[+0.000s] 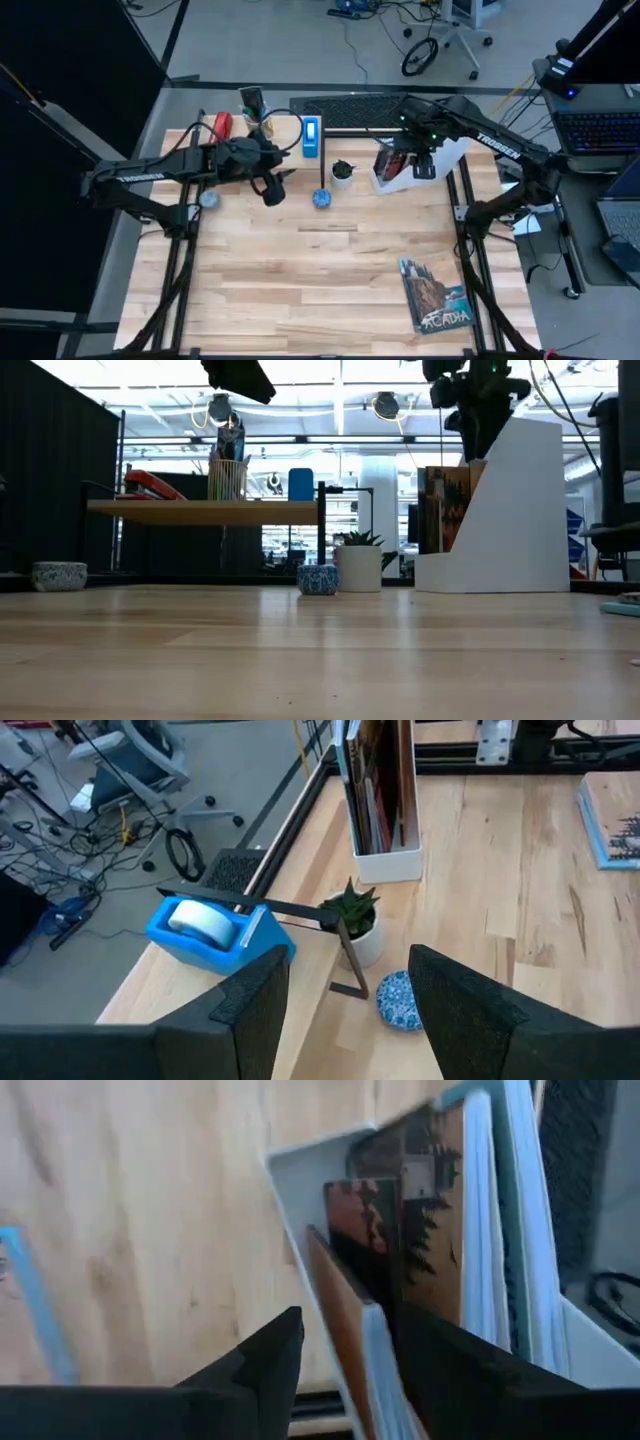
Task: Stock shelves
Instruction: Remove the blue/brown book from the white book shelf
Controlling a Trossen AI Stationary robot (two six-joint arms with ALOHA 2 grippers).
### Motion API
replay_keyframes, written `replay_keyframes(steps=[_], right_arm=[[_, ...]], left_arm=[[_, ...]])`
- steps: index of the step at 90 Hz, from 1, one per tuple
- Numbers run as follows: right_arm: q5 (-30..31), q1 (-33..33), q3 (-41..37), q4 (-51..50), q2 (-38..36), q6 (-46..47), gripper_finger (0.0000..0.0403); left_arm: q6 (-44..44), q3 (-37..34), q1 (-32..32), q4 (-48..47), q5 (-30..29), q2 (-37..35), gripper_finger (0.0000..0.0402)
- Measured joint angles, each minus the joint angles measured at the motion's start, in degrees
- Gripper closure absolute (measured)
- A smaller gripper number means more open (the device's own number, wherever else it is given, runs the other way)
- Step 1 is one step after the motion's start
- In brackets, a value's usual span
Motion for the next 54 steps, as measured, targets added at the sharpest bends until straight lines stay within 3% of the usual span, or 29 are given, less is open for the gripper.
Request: replay_keyframes(steps=[7, 54], right_arm=[[2.1, -0.2, -0.7, 0.9, 0.0, 0.1, 0.0245], [1.1, -0.5, -0.9, 1.8, 0.0, 0.9, 0.0246]], left_arm=[[0.2, 0.0, 0.0, 0.0, 0.0, 0.0, 0.0207], [0.2, 0.0, 0.0, 0.0, 0.0, 0.0, 0.0207]])
